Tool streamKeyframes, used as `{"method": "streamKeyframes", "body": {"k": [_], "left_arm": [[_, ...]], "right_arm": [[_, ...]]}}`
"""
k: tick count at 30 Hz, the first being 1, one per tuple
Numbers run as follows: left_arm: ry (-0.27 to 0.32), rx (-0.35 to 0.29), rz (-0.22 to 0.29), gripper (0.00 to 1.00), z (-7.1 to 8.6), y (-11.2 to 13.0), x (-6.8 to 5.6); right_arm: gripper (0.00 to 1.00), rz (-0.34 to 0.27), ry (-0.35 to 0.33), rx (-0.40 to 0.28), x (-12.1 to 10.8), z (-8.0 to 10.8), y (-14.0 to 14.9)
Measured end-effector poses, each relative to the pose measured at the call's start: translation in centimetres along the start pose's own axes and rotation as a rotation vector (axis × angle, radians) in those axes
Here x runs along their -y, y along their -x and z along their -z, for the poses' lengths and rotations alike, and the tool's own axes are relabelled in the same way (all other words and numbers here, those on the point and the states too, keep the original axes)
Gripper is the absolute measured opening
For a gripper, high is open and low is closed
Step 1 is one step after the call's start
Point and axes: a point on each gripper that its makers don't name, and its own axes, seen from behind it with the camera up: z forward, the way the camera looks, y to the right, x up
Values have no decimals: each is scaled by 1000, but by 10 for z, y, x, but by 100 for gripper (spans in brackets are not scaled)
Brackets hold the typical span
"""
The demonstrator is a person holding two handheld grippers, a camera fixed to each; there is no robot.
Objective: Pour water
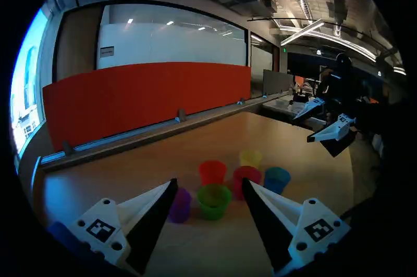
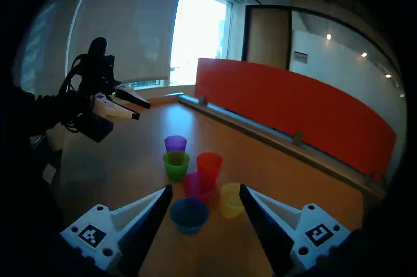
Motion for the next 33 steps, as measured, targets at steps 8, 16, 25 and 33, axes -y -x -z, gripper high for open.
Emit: {"method": "streamKeyframes", "body": {"k": [8,16,25,33], "left_arm": [[25,42,-4,91,-19,26,-6],[41,87,-11,91,-39,51,-11],[60,128,-19,91,-58,72,-17],[64,164,-31,91,-69,89,-18]], "right_arm": [[100,2,-17,46,4,-14,26],[100,15,-39,82,12,-26,50],[100,18,-52,108,14,-37,65],[100,25,-56,139,16,-43,79]]}}
